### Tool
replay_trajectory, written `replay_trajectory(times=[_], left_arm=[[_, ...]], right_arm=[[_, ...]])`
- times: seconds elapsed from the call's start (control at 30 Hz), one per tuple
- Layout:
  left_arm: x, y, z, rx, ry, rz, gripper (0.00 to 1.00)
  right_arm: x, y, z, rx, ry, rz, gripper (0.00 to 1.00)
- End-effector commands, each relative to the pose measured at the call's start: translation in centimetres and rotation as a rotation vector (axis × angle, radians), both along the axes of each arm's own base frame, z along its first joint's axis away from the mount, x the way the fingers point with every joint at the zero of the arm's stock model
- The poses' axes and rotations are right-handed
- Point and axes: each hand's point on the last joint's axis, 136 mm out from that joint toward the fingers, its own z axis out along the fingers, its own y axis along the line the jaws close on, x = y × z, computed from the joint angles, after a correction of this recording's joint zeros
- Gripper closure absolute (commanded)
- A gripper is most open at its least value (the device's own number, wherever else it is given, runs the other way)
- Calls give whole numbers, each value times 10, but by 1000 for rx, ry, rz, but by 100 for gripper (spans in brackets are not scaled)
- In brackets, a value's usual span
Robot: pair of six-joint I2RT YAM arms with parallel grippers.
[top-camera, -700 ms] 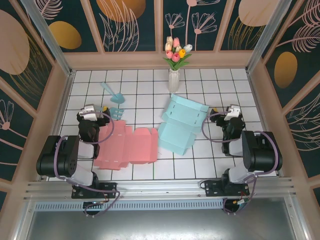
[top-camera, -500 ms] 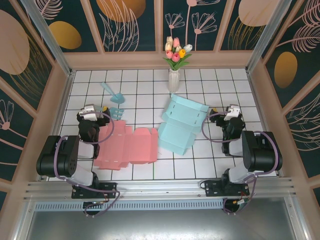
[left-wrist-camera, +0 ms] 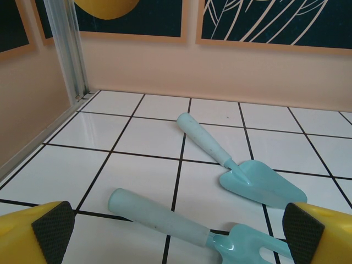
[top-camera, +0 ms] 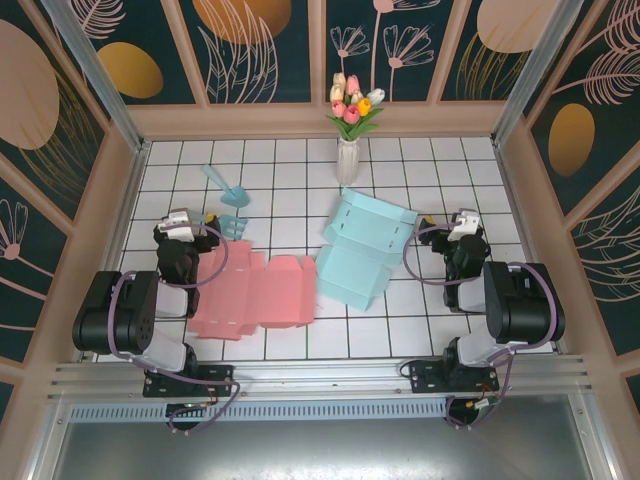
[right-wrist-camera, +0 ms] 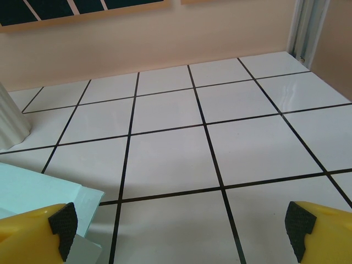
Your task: Fold the paper box
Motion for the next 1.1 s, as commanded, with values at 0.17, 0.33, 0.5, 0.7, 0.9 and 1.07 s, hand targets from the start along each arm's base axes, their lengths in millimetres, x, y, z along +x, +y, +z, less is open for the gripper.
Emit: replay_trajectory(times=[0.17,0.33,0.5,0.7,0.9,1.07], left_arm=[[4,0,9,9,-26,-5,1],[4,0,9,9,-26,-5,1],[4,0,9,9,-25,-5,1],[5,0,9,9,-22,-5,1],[6,2,9,7,-22,3,1],[5,2,9,6,-21,3,1]], right_arm=[[7,2,15,6,-55,11,1],[6,2,15,6,-54,12,1],[7,1,15,5,-56,11,1],[6,1,15,5,-55,10,1],[6,1,15,5,-54,11,1],[7,1,15,14,-51,18,1]])
